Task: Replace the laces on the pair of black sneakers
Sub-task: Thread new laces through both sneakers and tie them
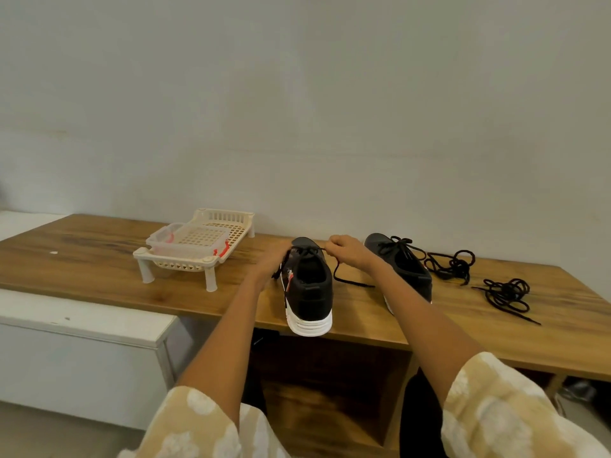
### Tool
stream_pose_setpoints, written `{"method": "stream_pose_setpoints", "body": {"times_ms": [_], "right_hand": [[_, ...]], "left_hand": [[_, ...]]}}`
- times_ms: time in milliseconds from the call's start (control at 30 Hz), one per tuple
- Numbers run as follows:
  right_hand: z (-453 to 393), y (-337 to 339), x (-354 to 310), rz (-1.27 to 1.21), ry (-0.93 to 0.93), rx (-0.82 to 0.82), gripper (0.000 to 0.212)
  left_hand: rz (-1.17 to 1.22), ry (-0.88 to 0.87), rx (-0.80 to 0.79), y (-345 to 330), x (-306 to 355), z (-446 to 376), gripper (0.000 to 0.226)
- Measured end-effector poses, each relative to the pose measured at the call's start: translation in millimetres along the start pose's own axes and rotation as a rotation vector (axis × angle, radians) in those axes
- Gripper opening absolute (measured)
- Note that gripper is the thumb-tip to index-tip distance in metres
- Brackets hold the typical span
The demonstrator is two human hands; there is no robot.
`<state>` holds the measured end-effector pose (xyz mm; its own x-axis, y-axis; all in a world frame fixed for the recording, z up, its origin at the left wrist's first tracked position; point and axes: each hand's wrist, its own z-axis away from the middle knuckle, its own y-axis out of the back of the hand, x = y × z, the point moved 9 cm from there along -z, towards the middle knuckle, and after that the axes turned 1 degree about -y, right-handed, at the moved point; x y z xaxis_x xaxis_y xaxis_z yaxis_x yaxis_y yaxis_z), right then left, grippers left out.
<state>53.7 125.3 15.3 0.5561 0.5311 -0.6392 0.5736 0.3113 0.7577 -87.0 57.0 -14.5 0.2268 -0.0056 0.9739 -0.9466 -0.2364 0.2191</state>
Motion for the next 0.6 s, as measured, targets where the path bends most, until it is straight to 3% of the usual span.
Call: {"method": "stream_pose_setpoints", "body": {"times_ms": [133,233,367,500,600], "right_hand": [[2,-3,12,-0.213,-0.049,-0.001,0.032],[0,-5,9,-0.348,-0.056,0.007,0.032],[0,-8,7,-0.403,-0.069,-0.016,0.025],[3,-5,8,-0.427,-0.056,-0.016,0.024],[5,-2,9,-0.421,-0.049,-0.027,0.027]], "left_hand": [[0.135,0.079,0.05,3,-22,5,0.025],[0.179,0.015,0.062,3,-14,-1,0.032],[0.055,-0.093,-0.016,-2,-1,-5,0.033],[-0.093,-0.162,0.051,10,3,-9,0.015],[-0.146,-0.19,0.081,18,4,-8,0.016]]}}
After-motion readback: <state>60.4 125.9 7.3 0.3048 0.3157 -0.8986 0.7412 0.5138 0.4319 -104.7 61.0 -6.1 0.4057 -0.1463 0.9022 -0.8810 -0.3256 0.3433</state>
